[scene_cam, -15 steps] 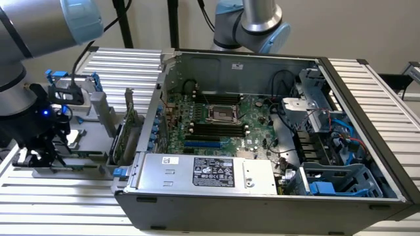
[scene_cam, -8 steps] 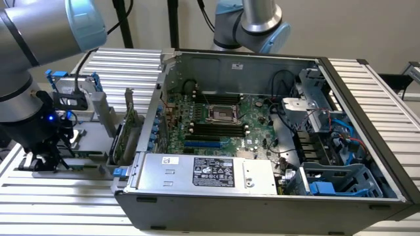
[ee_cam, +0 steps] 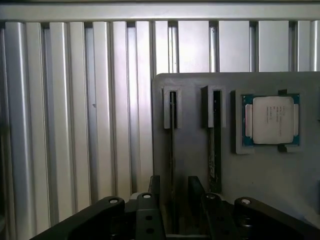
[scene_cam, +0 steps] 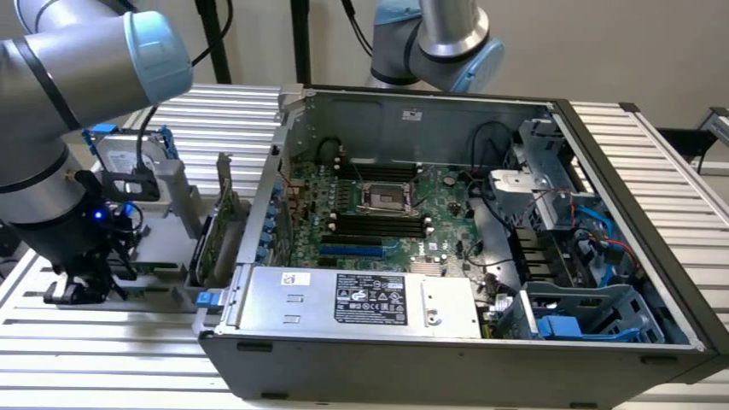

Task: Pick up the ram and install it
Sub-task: 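Pick up the ram and move it above insertion slot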

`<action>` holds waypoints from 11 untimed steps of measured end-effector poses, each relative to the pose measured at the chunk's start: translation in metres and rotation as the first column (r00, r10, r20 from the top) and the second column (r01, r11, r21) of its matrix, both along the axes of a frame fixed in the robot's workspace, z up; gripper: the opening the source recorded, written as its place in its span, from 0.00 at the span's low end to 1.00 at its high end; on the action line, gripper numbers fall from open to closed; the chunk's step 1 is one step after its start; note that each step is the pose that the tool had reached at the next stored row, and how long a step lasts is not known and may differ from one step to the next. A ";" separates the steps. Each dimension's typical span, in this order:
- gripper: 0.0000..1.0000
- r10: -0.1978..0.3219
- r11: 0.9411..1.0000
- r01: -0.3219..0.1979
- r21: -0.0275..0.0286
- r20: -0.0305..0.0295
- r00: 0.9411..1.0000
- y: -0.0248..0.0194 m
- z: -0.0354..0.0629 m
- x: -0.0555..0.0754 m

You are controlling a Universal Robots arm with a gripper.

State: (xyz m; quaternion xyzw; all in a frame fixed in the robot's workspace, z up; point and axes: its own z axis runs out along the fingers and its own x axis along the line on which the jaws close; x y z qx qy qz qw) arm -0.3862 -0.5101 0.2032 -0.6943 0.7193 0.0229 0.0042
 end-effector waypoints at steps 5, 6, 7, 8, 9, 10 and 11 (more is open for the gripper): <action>0.36 0.001 1.000 -0.001 0.000 0.000 1.000 -0.0001 -0.0074 0.000; 0.36 0.001 1.000 -0.001 0.000 0.000 1.000 -0.0001 -0.0075 0.000; 0.36 0.001 1.000 -0.001 0.000 0.000 1.000 -0.0001 -0.0075 0.000; 0.36 0.001 1.000 -0.001 0.000 0.000 1.000 -0.0001 -0.0075 0.000; 0.36 0.001 1.000 -0.001 0.000 0.000 1.000 0.0000 -0.0076 0.000; 0.34 0.001 1.000 -0.001 0.000 0.000 1.000 0.0000 -0.0076 0.000; 0.34 0.001 1.000 -0.001 0.000 0.000 1.000 0.0001 -0.0078 0.000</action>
